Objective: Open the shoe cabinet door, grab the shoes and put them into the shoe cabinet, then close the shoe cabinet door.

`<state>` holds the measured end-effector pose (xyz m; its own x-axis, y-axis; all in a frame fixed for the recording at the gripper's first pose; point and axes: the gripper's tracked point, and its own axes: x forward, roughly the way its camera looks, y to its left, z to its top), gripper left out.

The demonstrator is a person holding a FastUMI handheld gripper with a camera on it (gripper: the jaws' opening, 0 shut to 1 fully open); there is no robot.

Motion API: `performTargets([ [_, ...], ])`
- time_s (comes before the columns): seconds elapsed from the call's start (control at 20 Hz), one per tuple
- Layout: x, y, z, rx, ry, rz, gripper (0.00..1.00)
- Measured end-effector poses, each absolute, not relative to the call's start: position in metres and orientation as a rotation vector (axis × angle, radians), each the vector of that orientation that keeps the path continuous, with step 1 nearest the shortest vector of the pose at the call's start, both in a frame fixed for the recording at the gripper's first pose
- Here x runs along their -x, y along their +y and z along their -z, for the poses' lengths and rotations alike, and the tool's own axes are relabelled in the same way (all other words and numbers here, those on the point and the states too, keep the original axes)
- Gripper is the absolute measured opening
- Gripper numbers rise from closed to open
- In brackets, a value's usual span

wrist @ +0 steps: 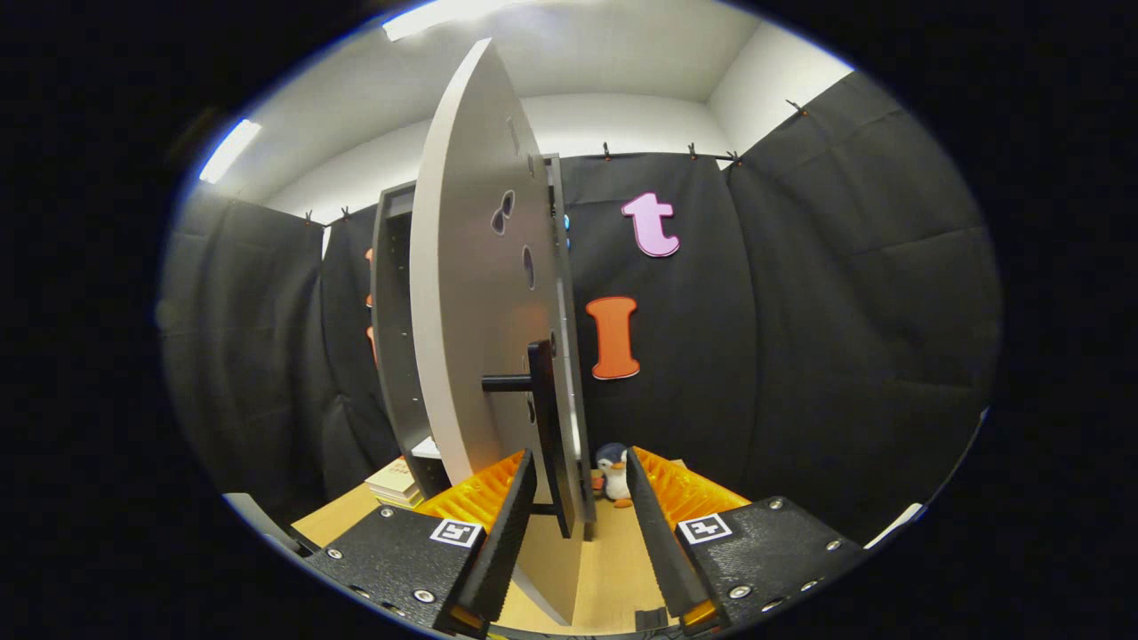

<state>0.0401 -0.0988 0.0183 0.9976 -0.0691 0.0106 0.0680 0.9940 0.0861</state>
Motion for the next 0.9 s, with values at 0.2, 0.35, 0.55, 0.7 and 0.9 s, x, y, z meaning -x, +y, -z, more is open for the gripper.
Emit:
performTargets([
  [0.2, -0.05, -0.06, -0.015, -0.099, -0.014, 0.0, 0.66],
  [0.35, -0.056, -0.046, -0.015, -0.095, -0.01, -0.026, 0.66],
  [0.55, -0.063, -0.026, -0.017, -0.064, -0.004, -0.058, 0.66],
  [0.7, -0.068, -0.014, -0.015, -0.079, -0.005, -0.072, 0.66],
  [0.9, -0.074, 0.003, -0.014, -0.084, -0.006, -0.107, 0.66],
])
